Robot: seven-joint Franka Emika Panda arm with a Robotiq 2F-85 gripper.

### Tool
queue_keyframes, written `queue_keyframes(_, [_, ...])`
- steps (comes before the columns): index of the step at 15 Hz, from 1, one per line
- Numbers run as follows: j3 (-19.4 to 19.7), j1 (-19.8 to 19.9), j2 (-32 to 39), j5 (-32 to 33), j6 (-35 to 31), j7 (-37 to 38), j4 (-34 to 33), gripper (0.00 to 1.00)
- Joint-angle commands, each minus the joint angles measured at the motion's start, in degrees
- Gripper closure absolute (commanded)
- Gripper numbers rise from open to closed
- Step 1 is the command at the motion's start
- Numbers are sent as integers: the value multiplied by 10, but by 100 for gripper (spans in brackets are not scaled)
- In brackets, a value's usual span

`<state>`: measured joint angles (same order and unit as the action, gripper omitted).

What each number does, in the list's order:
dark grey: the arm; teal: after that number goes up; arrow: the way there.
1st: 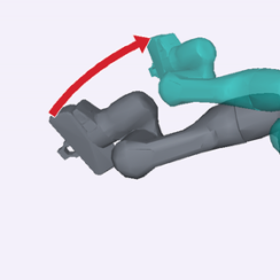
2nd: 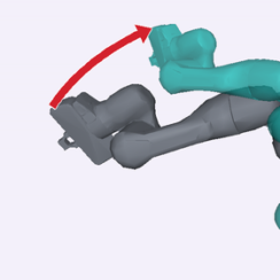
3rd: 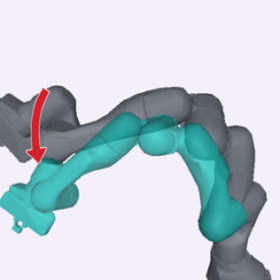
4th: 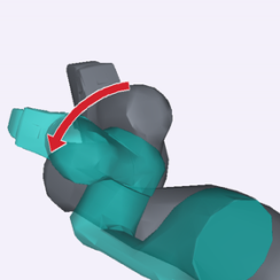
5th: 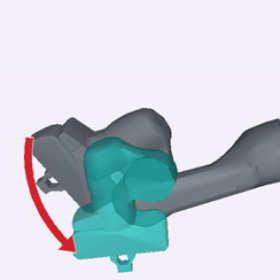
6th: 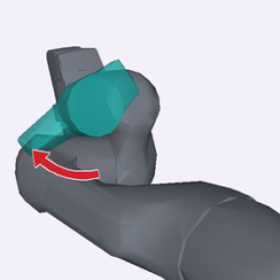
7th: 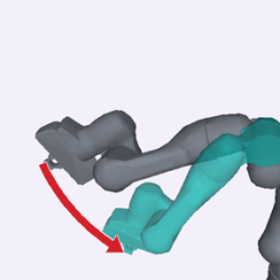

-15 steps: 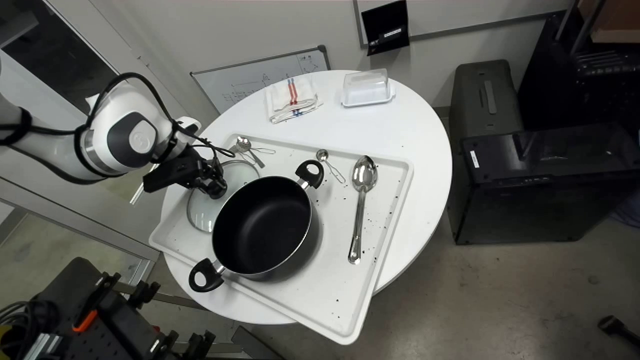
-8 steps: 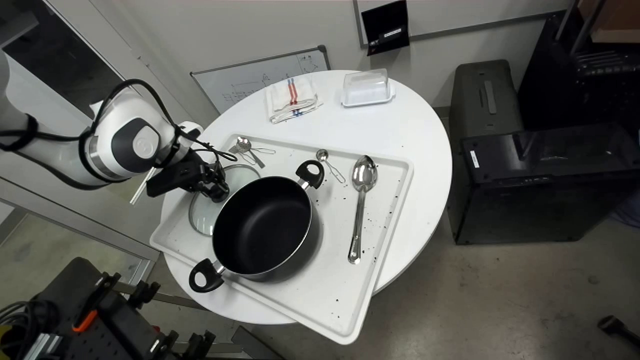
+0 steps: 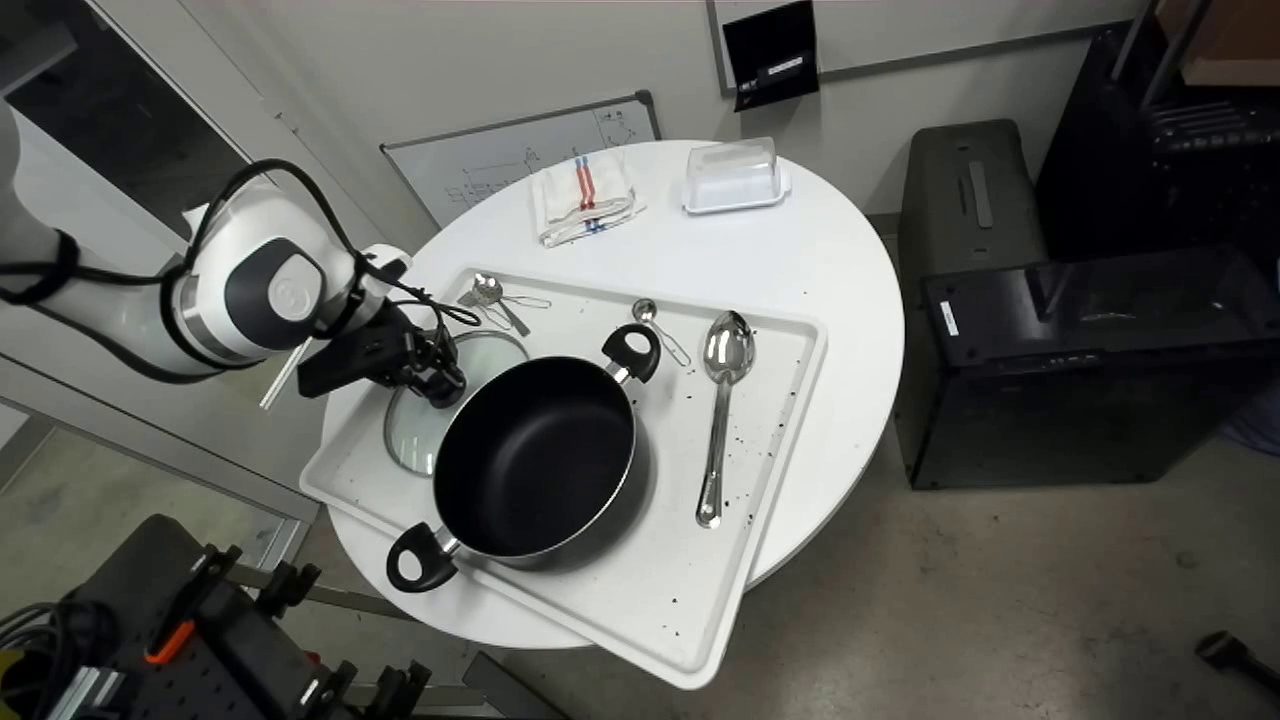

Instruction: Remove the glass lid from the black pot.

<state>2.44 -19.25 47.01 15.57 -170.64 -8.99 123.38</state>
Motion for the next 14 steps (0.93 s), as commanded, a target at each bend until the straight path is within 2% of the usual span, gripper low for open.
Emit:
queue_keyframes(1, [21, -4, -3, 16, -24, 8, 18, 24])
queue_keyframes(4, [26, -2, -12, 17, -29, 5, 32, 4])
queue_keyframes(5, [29, -3, -17, 18, -33, 6, 38, 0])
queue_keyframes(14, [16, 2, -109, 16, -46, -4, 119, 0])
